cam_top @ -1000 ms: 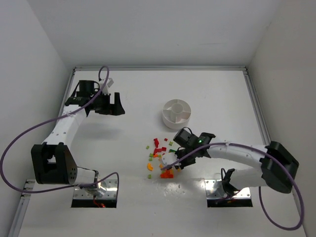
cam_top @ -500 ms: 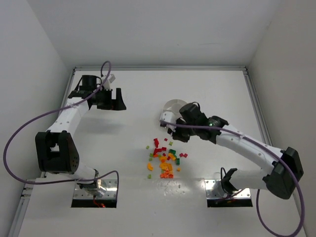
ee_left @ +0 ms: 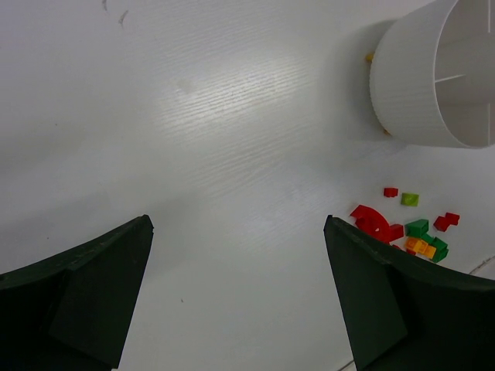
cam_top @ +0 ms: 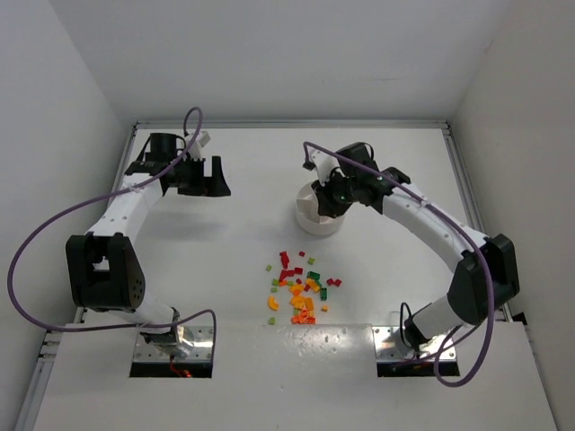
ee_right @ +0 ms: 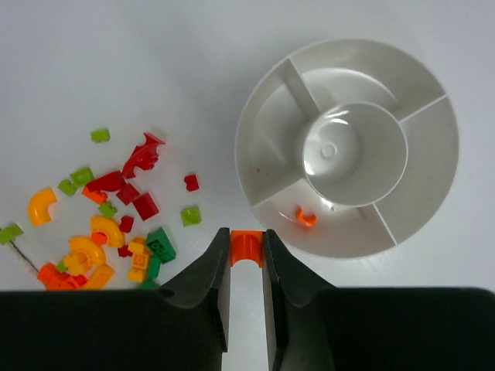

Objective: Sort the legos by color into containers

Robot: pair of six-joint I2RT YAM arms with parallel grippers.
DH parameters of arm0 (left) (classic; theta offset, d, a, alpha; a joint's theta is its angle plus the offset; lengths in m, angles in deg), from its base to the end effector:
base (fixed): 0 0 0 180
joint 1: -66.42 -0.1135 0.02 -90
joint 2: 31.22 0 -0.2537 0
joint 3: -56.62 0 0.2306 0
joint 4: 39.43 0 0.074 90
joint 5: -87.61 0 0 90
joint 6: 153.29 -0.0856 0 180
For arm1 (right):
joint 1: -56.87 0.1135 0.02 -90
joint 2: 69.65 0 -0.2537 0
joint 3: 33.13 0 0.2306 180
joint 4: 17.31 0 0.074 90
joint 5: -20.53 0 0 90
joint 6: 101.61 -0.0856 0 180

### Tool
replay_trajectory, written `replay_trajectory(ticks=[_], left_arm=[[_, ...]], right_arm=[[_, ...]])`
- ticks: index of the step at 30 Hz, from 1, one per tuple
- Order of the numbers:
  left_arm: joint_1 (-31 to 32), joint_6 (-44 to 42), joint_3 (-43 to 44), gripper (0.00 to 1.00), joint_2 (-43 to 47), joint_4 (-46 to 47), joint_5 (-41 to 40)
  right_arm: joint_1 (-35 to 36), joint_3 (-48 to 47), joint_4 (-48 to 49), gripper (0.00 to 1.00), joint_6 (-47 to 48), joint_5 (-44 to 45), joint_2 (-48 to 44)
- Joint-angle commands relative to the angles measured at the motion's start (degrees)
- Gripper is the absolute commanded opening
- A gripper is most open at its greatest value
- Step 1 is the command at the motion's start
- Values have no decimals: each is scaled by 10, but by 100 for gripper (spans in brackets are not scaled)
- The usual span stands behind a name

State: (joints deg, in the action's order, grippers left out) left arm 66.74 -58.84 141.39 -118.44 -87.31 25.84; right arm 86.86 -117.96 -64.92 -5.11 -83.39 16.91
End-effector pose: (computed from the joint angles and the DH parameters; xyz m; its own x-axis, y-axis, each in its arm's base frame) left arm 0.3332 -0.0424 0.2420 -0.7912 -0.0639 -0.6082 0.2462 0.8770 -0.4125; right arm 0.2821 0.1866 0.2406 -0.5825 -0.4630 -0.6680 -0.6913 0.7145 0.1076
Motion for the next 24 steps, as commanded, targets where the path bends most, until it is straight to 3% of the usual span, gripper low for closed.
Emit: replay_trajectory(ticks=[1,13,17,20,23,24], left_arm=[[3,16,15,99,1,21,8],[3,16,15,99,-4,21,8],[3,16,15,99,-4,21,8],[3,16,15,99,-4,21,8],[3,16,15,99,-4,21,8],[3,16,10,99,-4,21,8]], right_arm=[[-13,-7,-11,3,-36,-21,10],[-54,-7,5,4,-37,-15,54],[-59,-2,19,10,-37,-9,59],[-59,3,30,15,-37,-3,59],[-64,9,38,33,-37,-3,64],[-64,9,38,45,-37,-3,64]])
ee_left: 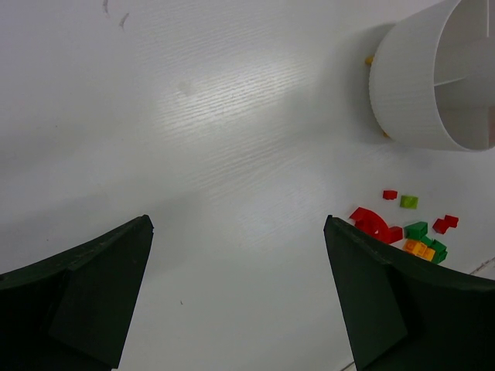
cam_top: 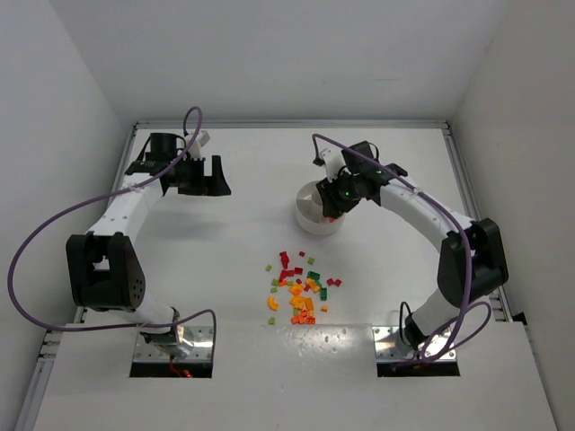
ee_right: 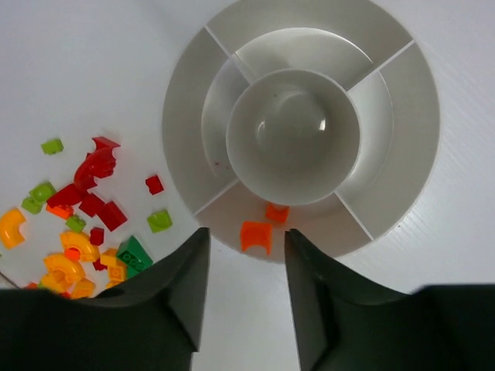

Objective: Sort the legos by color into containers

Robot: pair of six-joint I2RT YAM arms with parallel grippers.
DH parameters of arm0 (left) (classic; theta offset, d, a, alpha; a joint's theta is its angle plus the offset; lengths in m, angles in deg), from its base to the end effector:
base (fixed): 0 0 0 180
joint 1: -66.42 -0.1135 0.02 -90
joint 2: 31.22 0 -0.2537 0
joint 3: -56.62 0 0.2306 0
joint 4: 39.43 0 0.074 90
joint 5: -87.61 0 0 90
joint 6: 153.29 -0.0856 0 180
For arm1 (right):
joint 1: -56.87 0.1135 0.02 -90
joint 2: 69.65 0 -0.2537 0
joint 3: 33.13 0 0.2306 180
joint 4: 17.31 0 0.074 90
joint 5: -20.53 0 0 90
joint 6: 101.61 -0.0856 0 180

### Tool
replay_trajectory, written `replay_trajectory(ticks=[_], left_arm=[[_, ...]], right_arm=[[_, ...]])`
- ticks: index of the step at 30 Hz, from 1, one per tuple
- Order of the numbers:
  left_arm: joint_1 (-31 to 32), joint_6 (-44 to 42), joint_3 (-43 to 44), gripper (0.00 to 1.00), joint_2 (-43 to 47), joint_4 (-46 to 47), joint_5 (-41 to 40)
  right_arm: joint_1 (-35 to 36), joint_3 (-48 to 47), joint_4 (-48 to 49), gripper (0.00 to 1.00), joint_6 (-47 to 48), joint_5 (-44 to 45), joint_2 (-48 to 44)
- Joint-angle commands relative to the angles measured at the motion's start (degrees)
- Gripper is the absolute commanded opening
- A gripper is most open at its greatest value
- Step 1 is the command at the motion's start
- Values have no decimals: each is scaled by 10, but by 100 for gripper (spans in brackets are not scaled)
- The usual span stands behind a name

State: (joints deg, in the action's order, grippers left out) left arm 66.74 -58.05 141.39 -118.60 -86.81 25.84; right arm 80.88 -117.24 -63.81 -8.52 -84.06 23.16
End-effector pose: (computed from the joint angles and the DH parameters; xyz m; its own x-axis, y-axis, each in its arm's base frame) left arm 0.3346 -0.0424 0.2420 -0.7909 -0.0760 -0.6071 0.2378 0.8761 -0.4195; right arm 0.3108 0.1621 0.2032 -0.7207 -0.3781 -0.5810 -0.5648 0.8063 0.1758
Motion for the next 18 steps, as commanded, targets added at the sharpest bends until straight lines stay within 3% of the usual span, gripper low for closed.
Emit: replay_trajectory(ticks=[1,7,11,12,14,17,18], left_arm=[[3,8,10,99,-3,16,8],[3,8,10,99,3,16,8],[3,-2,10,99,3,16,13],[3,-2,10,99,8,16,13],[3,-9,10,99,8,16,18],[3,-15,10,99,3,16,18],[3,-15,15,99,3,16,18]], right_arm=[[-5,1,33,48,-3,9,2],[-5,-9,19,50,3,1,2],[7,11,-2,34,99,-75,-60],[18,34,-13,32,156,-129,-75],[33,52,-37,32,183,-157,-86],[76,42,-125,39,251,-194,-62],[101,42,-142,53,265,-202,-52]])
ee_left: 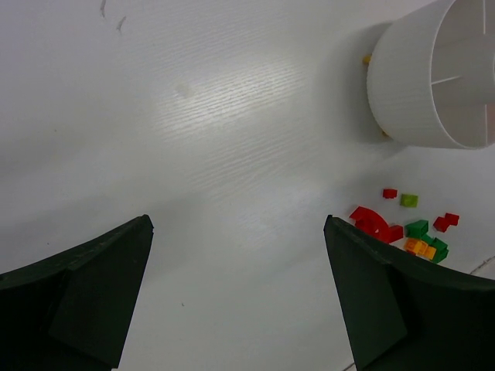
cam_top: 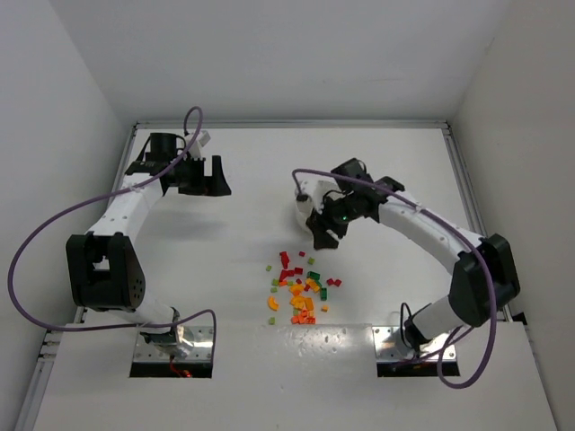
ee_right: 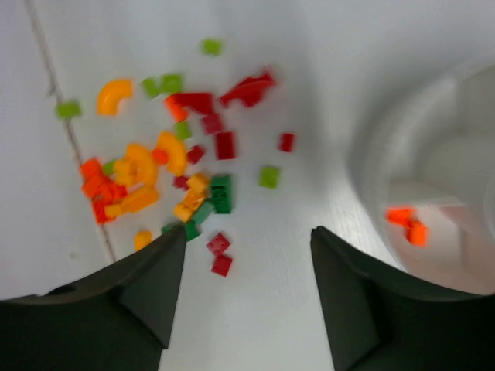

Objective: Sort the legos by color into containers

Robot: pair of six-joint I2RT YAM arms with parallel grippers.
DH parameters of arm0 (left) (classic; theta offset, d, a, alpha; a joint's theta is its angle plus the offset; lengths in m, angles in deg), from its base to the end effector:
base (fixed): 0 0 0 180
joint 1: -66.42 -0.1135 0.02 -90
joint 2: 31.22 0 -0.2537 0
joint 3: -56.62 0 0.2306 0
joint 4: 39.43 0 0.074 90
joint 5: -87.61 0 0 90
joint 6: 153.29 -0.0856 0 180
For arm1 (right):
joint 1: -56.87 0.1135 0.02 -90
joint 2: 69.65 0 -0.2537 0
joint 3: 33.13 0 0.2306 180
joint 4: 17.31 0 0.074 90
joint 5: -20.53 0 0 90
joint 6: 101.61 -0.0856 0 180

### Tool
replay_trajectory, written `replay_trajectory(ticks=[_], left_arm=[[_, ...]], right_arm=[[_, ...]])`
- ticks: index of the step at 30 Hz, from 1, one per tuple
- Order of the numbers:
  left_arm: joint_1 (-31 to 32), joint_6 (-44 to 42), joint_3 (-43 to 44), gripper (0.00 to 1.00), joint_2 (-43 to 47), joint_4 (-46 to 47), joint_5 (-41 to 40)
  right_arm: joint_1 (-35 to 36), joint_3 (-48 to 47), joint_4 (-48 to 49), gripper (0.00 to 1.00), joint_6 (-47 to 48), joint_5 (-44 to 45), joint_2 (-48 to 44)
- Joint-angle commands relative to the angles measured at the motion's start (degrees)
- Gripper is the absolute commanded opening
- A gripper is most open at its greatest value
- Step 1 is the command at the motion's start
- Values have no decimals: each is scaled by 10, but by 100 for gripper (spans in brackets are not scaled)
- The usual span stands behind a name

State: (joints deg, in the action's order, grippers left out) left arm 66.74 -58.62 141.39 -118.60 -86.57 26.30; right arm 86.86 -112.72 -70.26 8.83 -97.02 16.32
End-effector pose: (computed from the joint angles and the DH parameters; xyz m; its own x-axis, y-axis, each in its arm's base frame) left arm 0.3349 -0.0430 0.2426 -0.7863 -0.0670 -0.6141 0.2519 0.8729 -0.4178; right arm 0.2468 0.1881 0.2120 -0.4719 -0.6298 -0.6169 -0.8669 0.4589 0.1946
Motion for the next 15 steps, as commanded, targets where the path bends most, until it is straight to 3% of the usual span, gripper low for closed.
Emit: replay_trajectory(ticks=[1,3,8,11,15], left_arm=[[3,-9,15,99,3,14,14],[3,-9,15,99,-3,14,19],[3,-9,9,99,-3,14,19],[3,-9,3,99,3,14,14],[3,-9,-10,99,16,14,14]], right_arm=[[55,-4,-91,70,118,-80,32],[83,14,-99,68,139,-80,32],[162,66,-25,42,162,-51,27],[187,62,2,40,145,-51,55],[215,51,65,43,109,-37,88]])
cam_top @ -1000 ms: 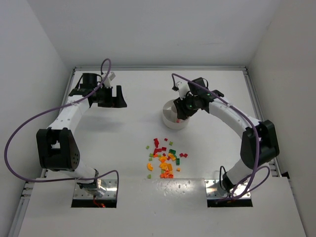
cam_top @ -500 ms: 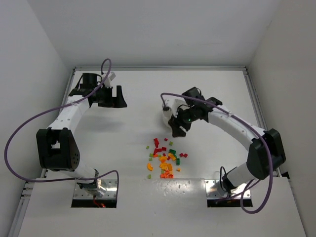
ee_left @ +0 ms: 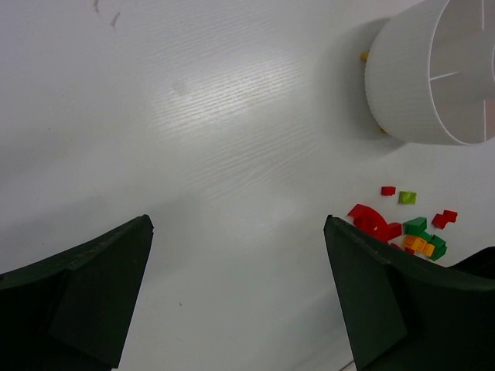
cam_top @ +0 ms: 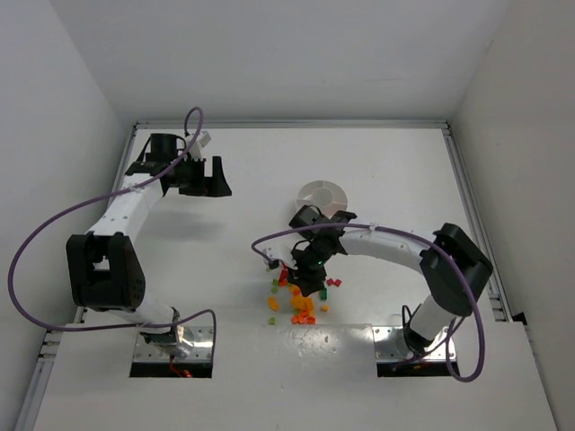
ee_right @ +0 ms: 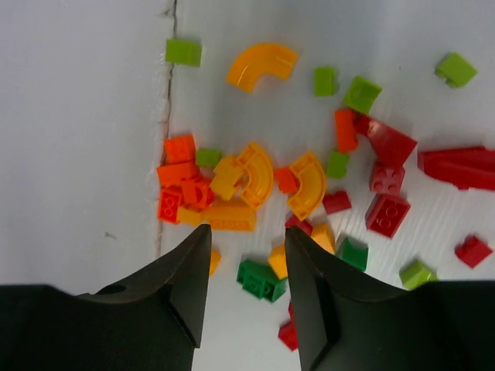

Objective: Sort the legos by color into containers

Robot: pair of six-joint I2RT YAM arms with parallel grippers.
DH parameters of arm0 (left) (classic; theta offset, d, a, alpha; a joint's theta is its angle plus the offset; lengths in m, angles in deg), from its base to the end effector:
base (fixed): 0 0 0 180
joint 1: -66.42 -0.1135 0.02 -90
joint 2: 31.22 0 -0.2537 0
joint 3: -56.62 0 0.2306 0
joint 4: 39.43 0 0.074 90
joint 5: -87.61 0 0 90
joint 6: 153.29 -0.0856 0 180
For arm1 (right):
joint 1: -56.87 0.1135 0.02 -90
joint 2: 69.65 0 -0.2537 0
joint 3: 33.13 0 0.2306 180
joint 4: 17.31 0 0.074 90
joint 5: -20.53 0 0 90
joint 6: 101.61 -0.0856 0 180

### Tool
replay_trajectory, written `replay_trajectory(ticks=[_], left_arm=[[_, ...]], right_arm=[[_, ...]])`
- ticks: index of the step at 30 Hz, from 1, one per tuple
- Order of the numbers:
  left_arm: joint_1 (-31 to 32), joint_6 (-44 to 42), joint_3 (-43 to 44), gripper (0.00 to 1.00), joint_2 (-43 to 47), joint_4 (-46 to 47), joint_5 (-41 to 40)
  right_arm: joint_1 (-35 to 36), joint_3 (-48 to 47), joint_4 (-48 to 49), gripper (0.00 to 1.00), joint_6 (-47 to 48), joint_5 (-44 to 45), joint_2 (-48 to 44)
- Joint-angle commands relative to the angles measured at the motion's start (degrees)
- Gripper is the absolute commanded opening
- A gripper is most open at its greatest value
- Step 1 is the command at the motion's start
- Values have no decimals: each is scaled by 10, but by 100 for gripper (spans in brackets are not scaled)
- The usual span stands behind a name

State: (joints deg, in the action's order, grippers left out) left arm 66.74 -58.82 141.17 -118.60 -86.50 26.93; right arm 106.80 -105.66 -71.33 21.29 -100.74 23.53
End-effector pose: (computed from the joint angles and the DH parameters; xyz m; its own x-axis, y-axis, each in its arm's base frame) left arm 0.3342 -0.0438 0.2419 -0.7875 -0.0636 -0.6130 0.2597 0.8678 -0.4236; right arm 0.1519 0.2496 0.1436 -0.1180 -0.8615 -0.4939 -0.9606 -0.0271 0.2767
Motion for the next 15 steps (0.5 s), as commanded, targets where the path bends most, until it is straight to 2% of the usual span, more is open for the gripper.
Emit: replay_trajectory(ticks=[1,7,15], left_arm=[[3,-7,-7,99,16,13,2],[3,-7,-19,99,32,13,-4],[3,-17,-25,99,37,8,-4]], right_arm=[[16,-25,87,44,-21,1,16],[41,-77,108,50,-56,25,100],[46,-98,116,52,-65,60,132]])
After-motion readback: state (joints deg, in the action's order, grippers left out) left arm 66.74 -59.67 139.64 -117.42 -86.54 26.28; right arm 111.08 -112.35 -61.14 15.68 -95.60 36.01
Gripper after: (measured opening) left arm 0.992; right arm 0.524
